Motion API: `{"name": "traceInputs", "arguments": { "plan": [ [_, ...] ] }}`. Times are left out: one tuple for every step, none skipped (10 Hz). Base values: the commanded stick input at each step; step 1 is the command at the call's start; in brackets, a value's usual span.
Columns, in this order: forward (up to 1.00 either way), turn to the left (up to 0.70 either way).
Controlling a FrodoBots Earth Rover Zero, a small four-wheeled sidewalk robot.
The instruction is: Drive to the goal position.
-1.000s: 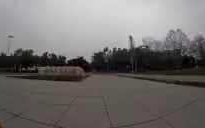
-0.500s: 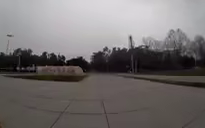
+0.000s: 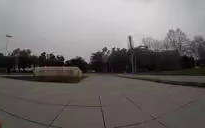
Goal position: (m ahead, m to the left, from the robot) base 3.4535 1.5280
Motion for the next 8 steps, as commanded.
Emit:
{"name": "traceInputs", "arguments": {
  "plan": [
    [0.70, -0.01],
    [0.70, -0.01],
    [0.70, -0.01],
    [0.70, -0.01],
    [0.70, -0.01],
    [0.70, -0.01],
    [0.70, -0.01],
    [0.70, -0.01]
  ]
}}
